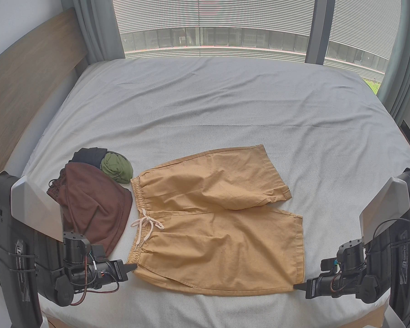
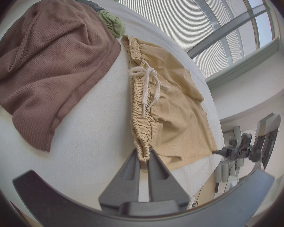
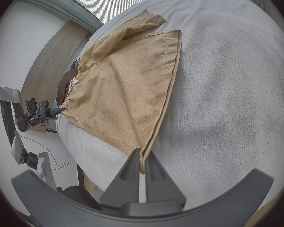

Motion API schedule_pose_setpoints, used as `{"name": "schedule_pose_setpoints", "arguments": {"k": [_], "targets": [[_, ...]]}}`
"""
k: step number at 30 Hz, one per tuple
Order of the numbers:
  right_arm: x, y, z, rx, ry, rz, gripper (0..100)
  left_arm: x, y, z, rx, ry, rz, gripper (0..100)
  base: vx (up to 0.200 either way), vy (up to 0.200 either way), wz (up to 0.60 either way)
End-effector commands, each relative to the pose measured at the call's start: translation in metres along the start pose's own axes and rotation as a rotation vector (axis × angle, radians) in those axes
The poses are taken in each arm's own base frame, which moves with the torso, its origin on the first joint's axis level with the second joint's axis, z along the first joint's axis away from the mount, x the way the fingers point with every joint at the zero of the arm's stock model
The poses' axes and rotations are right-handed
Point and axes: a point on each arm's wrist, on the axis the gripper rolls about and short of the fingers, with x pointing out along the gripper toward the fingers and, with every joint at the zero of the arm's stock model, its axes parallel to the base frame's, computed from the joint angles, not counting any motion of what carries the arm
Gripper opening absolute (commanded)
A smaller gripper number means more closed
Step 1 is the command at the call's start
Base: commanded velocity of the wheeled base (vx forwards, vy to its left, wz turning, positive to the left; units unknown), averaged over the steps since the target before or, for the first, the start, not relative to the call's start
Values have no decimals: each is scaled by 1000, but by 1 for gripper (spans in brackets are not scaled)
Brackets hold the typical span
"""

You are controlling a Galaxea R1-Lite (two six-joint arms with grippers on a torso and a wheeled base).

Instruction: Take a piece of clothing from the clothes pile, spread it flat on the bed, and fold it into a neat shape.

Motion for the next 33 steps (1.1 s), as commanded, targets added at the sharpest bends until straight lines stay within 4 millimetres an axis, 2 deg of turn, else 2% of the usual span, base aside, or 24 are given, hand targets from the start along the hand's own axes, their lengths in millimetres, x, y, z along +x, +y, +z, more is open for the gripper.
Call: {"name": "schedule_pose_setpoints", "arguments": {"k": [1,7,14,25,33], "targets": [[-5,1,-1,-15,4,-3,0,-10,-5,-13,28,63,0,0,0,0,0],[-4,-2,-2,-18,10,-10,0,-18,-3,-20,66,99,19,0,0,0,0],[-9,1,4,-35,-27,-1,0,-17,-3,-18,68,85,14,0,0,0,0],[-38,21,38,-112,-240,79,0,-11,-18,6,53,-29,-51,0,0,0,0],[-40,16,55,-115,-321,78,0,-11,-36,24,-4,-112,-120,0,0,0,0]]}}
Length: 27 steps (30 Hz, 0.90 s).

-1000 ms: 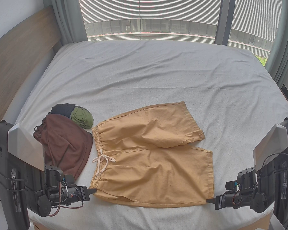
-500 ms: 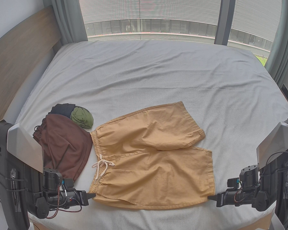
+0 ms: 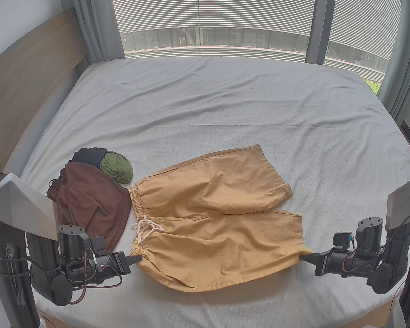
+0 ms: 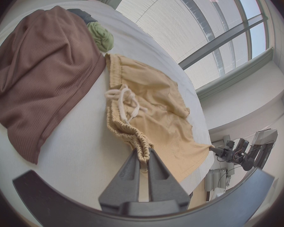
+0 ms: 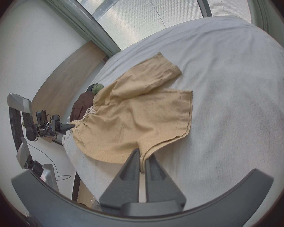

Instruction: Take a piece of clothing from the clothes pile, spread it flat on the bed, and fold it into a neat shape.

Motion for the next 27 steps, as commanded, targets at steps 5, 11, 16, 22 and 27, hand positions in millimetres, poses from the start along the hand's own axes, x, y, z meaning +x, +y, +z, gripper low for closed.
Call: {"name": "schedule_pose_setpoints", "arguments": {"k": [5,11,16,22,27], "targets": [[-4,-2,22,-20,-112,5,0,1,-16,21,4,-94,-67,0,0,0,0],[-2,-2,32,-15,-156,11,0,3,-16,24,-12,-107,-72,0,0,0,0],[6,-2,42,-35,-195,22,0,3,-18,28,-9,-127,-82,0,0,0,0],[14,-4,58,-60,-262,32,0,5,-21,35,-40,-172,-72,0,0,0,0],[19,-4,70,-75,-306,41,0,6,-22,38,-46,-191,-71,0,0,0,0]]}}
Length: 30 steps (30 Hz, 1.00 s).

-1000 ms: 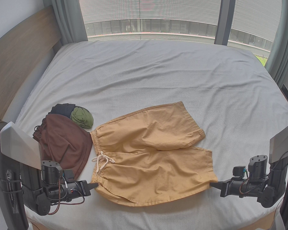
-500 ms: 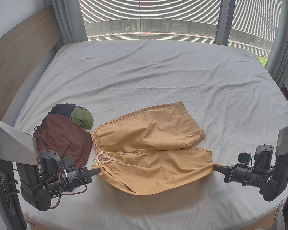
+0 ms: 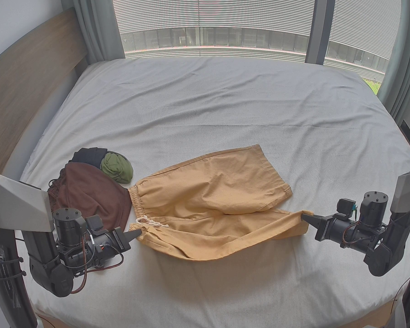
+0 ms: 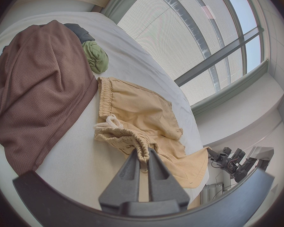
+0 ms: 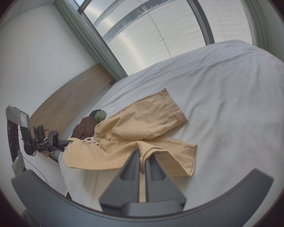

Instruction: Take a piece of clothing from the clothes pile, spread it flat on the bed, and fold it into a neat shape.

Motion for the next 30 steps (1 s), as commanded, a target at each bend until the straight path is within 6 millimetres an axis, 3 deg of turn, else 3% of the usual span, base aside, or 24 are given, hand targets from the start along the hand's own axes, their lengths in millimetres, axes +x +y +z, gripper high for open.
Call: {"name": "schedule_pose_setpoints", "arguments": {"k": [1,13,30], "targets": [[8,-2,11,-10,-50,10,0,2,-2,4,-6,-22,-7,0,0,0,0],[29,-12,39,-6,-89,-2,0,8,-5,12,-46,-86,8,0,0,0,0],[57,-17,98,-1,-133,-10,0,13,-7,21,-84,-142,11,0,0,0,0]]}}
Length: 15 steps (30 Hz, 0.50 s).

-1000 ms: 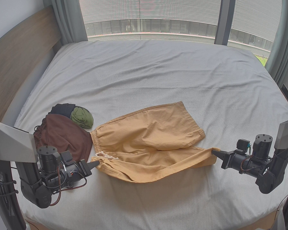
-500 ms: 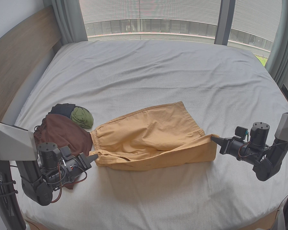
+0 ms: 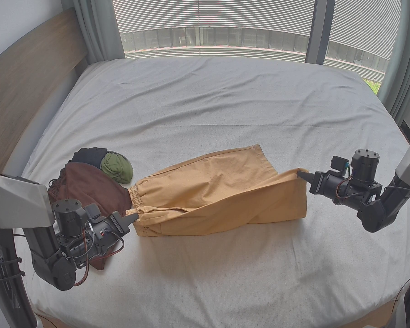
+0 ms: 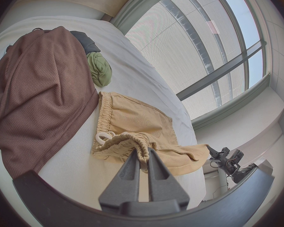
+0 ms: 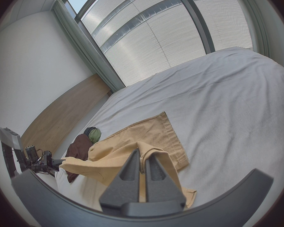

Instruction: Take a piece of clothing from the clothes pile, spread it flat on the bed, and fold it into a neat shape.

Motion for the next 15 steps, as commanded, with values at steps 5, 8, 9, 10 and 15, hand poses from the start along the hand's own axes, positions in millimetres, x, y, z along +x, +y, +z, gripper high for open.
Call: {"name": "schedule_pose_setpoints", "arguments": {"k": [5,8,9,10,15], "targets": [[15,-1,29,-9,-35,2,0,3,-1,3,-26,-20,-1,0,0,0,0],[19,0,34,-6,-26,4,0,4,0,3,-25,-26,4,0,0,0,0],[20,1,36,-6,-25,5,0,4,0,4,-26,-32,9,0,0,0,0],[22,1,37,-5,-22,4,0,4,0,4,-26,-35,10,0,0,0,0],[34,0,43,-9,-25,13,0,6,0,4,-28,-40,10,0,0,0,0]]}}
